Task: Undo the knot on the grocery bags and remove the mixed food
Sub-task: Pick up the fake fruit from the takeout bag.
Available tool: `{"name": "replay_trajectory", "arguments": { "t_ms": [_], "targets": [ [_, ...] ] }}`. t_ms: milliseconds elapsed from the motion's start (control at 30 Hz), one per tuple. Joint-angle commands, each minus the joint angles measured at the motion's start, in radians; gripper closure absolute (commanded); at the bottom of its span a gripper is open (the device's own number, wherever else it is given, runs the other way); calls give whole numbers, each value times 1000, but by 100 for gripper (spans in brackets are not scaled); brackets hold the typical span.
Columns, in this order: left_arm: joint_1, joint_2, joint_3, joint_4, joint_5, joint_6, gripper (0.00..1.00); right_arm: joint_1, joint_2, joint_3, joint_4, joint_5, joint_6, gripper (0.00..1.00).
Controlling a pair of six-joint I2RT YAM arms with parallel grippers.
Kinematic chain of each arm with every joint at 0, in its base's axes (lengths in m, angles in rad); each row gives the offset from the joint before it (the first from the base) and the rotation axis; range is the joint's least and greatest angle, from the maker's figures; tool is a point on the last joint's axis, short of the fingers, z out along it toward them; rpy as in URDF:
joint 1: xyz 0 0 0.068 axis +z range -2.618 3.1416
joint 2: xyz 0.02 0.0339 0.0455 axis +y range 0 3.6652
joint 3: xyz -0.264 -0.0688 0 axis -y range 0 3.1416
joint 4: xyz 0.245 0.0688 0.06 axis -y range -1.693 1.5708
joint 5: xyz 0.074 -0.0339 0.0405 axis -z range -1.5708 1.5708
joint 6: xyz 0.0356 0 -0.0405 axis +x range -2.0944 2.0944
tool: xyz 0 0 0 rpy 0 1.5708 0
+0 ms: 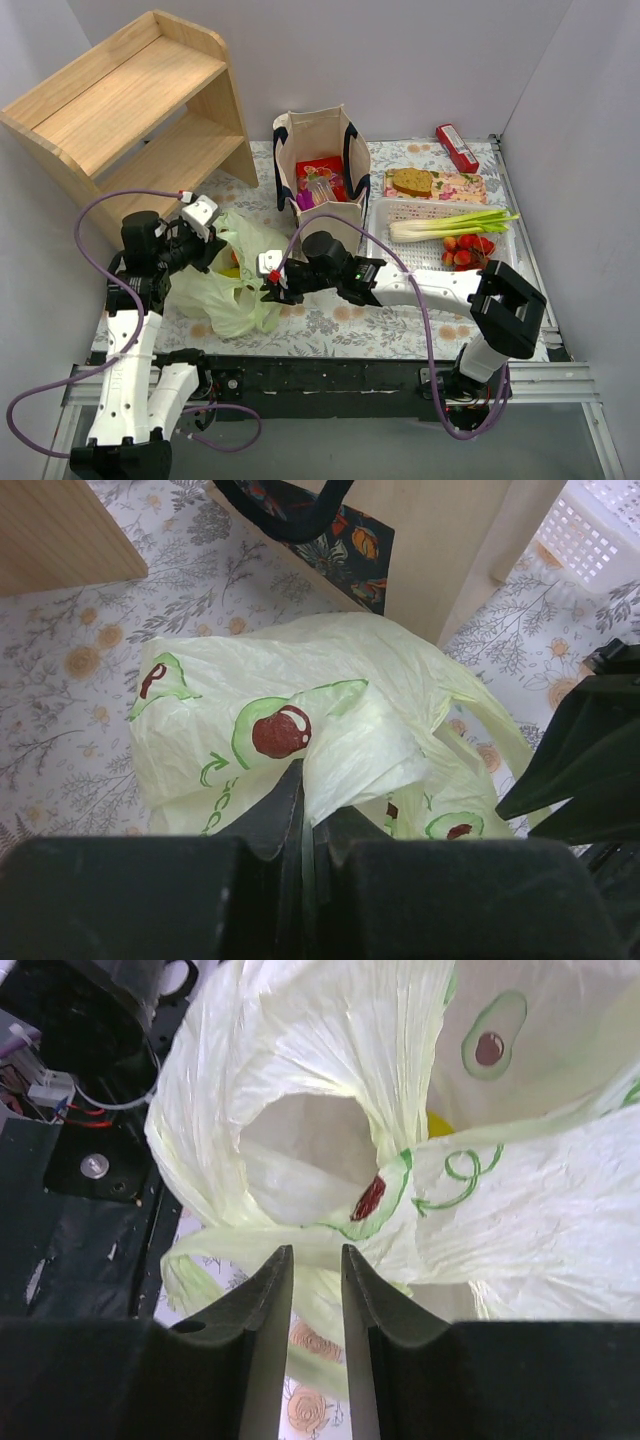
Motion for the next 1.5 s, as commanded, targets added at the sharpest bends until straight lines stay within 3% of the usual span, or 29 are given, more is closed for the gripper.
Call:
{"name": "replay_trajectory", "arguments": {
  "t_ms": [0, 100, 300, 467, 667, 800, 933, 1133, 1300, 1467],
  "targets": [
    [5, 35, 53, 2, 61, -50, 100, -11, -24, 14, 34, 27, 41, 68],
    [5, 39, 35, 6, 96, -98, 100, 0, -43, 28, 84, 47, 86, 76],
    [5, 39, 18, 43, 89, -234, 100, 6, -23, 86, 105, 103, 69, 83],
    [5, 50, 26, 48, 102, -261, 100, 23, 45, 135, 152, 202, 14, 99],
    [5, 59, 38, 52, 98, -287, 100, 41, 144, 247, 140, 266, 0, 99],
    [5, 73, 63, 39, 82, -282, 100, 26, 197, 233, 118, 539, -12, 99],
    [5, 69, 63, 16, 75, -253, 100, -42, 204, 146, 209, 652, -46, 99],
    [5, 39, -8, 17, 78, -256, 100, -88, 266, 190, 206, 525, -37, 99],
    [5, 47, -25, 5, -17, -230, 100, -86, 325, 251, 194, 362, 80, 89],
    [5, 46, -10, -45, -74, -152, 100, -86, 385, 351, 175, 212, 233, 87]
  ]
}}
